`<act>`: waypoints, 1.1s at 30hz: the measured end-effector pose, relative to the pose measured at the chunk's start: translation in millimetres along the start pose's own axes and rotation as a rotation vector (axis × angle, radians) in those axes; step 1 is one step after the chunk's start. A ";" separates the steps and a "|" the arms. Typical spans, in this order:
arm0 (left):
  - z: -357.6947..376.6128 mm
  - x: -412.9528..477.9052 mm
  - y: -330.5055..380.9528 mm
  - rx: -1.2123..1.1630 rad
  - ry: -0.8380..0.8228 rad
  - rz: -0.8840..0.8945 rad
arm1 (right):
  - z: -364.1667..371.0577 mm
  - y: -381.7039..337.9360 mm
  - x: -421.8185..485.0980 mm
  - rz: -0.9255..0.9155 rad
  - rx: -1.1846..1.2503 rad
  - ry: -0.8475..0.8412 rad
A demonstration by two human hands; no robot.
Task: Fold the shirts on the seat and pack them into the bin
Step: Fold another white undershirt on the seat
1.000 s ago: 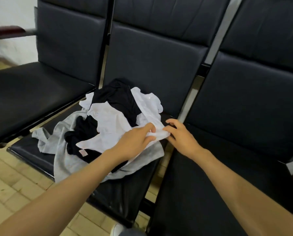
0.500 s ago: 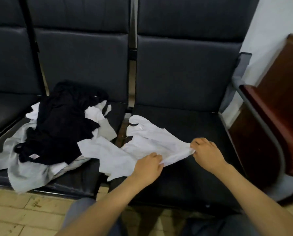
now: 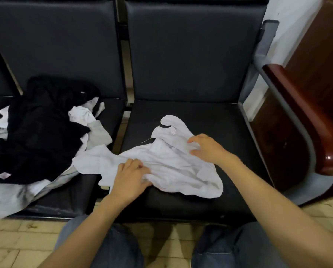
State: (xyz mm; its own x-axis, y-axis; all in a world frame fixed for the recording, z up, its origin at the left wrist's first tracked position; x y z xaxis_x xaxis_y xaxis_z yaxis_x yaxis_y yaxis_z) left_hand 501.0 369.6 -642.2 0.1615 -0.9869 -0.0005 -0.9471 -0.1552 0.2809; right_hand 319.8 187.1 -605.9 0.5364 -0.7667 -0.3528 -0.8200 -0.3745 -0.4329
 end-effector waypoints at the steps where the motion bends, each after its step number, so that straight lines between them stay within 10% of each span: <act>1: 0.2 -1.1 -7.0 -0.026 0.056 -0.021 | 7.7 -0.1 6.6 0.036 -0.093 -0.032; 9: -26.0 -1.7 -21.2 -0.646 0.305 -0.340 | -8.7 36.5 -24.8 0.266 0.548 0.400; 17: -105.0 56.8 11.1 -0.878 0.378 -0.381 | -0.9 48.7 -81.3 0.215 0.190 0.026; 25: -145.4 167.8 145.2 -0.784 0.111 -0.002 | 6.1 48.7 -96.8 0.395 0.900 -0.177; 28: -109.4 171.1 172.4 -0.897 -0.121 0.166 | 1.5 67.8 -89.7 0.530 0.580 -0.029; 33: -20.0 140.8 135.1 -0.642 -0.025 -0.022 | 2.1 86.9 -74.8 0.527 0.279 0.234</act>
State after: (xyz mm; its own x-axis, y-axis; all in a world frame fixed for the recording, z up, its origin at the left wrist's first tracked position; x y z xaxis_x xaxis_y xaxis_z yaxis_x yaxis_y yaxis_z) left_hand 401.3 210.6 -585.1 0.1650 -0.9857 -0.0332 -0.5880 -0.1253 0.7991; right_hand 208.8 213.0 -618.8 -0.0083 -0.9162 -0.4007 -0.8621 0.2096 -0.4613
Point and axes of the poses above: each hand's wrist, its own x-axis towards the middle knuckle, its own z-axis out of the palm, y = z × x, the point moved 2 cm from there along x, towards the middle knuckle, and after that the axes turned 6 degrees about z, right-handed, at the moved point
